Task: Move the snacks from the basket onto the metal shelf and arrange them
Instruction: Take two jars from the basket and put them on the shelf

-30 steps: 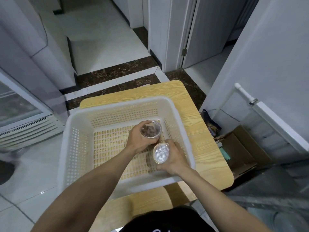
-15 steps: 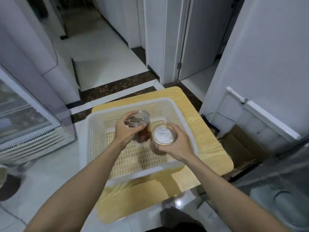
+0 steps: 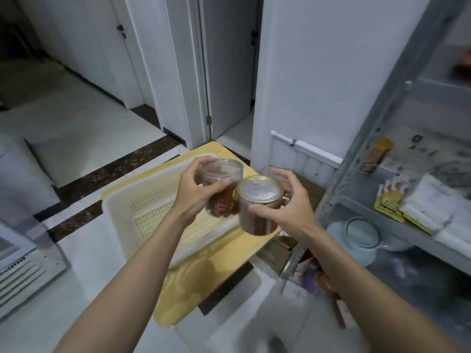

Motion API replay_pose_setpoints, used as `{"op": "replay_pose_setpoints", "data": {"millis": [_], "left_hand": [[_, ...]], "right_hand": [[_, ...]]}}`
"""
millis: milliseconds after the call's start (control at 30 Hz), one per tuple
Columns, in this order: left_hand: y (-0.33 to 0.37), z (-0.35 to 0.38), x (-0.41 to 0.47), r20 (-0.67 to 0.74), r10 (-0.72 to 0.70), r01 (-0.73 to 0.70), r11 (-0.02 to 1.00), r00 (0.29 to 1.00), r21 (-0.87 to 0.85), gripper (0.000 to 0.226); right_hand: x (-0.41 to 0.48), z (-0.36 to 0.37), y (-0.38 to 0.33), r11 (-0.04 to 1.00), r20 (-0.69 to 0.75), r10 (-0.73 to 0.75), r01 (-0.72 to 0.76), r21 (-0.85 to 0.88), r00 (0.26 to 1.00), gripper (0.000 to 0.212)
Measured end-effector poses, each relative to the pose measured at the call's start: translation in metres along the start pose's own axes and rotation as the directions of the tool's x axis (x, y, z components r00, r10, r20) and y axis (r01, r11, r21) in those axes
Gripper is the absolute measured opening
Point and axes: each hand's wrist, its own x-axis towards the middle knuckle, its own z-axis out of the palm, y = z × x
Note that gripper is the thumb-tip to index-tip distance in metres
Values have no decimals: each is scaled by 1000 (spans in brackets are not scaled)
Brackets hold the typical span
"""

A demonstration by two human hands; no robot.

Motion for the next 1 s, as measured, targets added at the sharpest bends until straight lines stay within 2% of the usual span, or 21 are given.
{"op": "replay_pose_setpoints", "data": {"millis": [267,367,500,733,1000], "left_hand": [[27,84,-13,239,75,-56,995,968,-86,64],[38,123,-21,337,84,-46,992,938,-117,60],[54,172,-35,447,106,-32,985,888,-170,64],[102,301,-93,633,197,-71,973,749,-219,61],[186,455,-193,701,317,-147,945,639,-293,64]], "right_hand": [[-67,-95,-31,999,-256,25,-15,42,966,78],[-97,-135,-38,999,-339,12,-26,-36,941,76],[-139,-180,-38,997,-441,33,-59,-45,897,76],[-249,-287,-44,990,-651,20,-107,-94,758,81],[-392,-419,-58,976,-789,-58,-133,-175,612,80]]}}
